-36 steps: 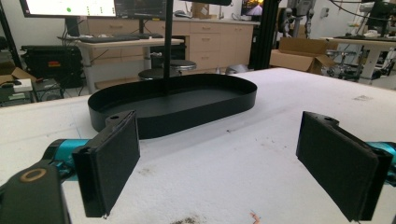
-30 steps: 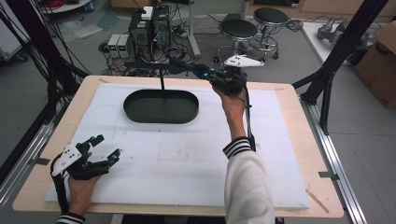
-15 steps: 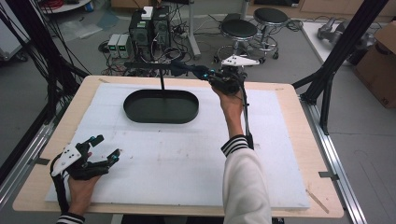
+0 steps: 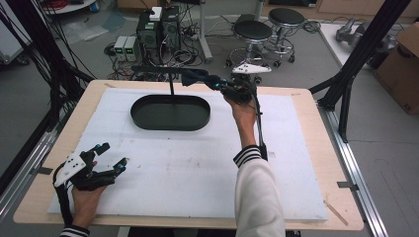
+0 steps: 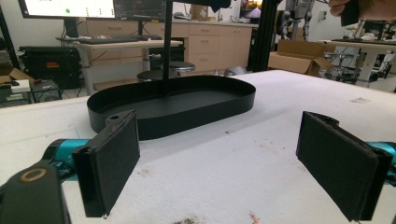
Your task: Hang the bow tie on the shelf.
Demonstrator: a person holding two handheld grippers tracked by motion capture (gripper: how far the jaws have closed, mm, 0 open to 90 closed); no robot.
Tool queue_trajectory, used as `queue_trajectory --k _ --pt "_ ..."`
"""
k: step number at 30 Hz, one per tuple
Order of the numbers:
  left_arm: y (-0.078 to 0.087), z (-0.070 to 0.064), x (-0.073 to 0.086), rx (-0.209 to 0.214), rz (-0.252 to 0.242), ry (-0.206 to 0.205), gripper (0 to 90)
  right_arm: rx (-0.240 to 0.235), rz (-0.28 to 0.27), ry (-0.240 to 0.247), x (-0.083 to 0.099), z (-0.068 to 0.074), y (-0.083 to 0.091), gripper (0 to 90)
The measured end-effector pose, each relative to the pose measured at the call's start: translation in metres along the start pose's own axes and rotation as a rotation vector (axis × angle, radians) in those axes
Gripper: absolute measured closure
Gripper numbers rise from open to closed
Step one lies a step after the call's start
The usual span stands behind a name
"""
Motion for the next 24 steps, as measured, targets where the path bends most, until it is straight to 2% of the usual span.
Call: queue_trajectory --k 24 --pt "0.001 0.001 0.000 0.005 -0.002 0.002 13.8 0.017 0.120 -0.016 0.019 -0.003 -0.021 85.4"
Point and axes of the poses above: each handheld gripper's, and its own axes: y roughly backward along the jaws, x roughly out of its underside, z roughly to its left, the point moved 1 cm from there along -y, roughly forward along the jaws, and after that the axes turned 6 degrees about -z, right-handed, at the moved point
